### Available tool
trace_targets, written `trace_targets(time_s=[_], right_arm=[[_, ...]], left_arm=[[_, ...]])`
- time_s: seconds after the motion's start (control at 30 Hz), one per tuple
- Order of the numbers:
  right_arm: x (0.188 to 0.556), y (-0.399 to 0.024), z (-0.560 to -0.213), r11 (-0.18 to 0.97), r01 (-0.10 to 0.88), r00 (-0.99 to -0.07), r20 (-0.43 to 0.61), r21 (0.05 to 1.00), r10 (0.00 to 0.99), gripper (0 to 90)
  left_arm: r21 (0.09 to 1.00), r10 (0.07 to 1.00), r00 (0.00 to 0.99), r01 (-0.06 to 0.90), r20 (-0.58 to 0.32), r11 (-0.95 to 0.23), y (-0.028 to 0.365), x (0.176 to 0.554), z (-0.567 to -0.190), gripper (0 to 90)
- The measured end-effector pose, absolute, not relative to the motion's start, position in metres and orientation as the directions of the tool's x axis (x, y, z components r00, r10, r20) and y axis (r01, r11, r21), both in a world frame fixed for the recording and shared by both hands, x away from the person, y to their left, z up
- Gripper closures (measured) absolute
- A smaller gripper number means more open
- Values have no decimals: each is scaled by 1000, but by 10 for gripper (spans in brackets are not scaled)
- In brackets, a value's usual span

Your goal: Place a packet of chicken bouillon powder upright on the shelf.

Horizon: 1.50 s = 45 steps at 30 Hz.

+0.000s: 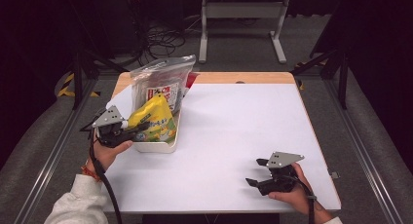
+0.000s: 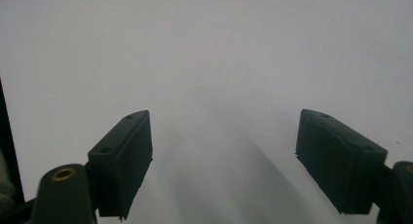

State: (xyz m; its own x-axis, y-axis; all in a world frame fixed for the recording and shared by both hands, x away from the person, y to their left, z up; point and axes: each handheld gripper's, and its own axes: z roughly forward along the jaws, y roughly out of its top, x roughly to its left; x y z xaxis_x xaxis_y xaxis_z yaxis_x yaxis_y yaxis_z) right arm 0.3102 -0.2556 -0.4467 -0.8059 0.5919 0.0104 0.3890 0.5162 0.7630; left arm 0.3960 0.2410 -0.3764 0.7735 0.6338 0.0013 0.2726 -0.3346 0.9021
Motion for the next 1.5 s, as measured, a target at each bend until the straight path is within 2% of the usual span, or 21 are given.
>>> trace_targets(time_s=[0.33, 0.5, 0.53, 0.57, 0.67, 0.8, 1.13, 1.5], right_arm=[[310, -256, -446, 519, 383, -806, 2, 764, 592, 208], [309, -256, -444, 518, 376, -805, -7, 768, 594, 207], [309, -256, -444, 518, 376, -805, -7, 768, 594, 207], [309, -257, -444, 517, 372, -804, -10, 771, 594, 208], [308, -257, -442, 515, 368, -801, -17, 774, 599, 207], [308, -258, -439, 511, 358, -797, -29, 781, 603, 207], [306, -261, -436, 510, 342, -787, -56, 790, 615, 204], [306, -265, -431, 505, 328, -767, -87, 798, 636, 195]], left_arm=[[923, 675, 737, 245, 22, -297, 249, 383, -371, 569], [930, 713, 701, 242, 30, -277, 255, 375, -368, 450], [930, 713, 701, 242, 30, -277, 255, 375, -368, 390], [929, 730, 682, 238, 47, -282, 255, 373, -368, 390], [934, 748, 661, 233, 53, -272, 259, 366, -368, 293], [933, 772, 634, 247, 48, -260, 262, 361, -371, 210], [945, 789, 614, 235, 38, -228, 271, 341, -377, 124], [936, 764, 644, 241, 44, -257, 254, 319, -392, 98]])
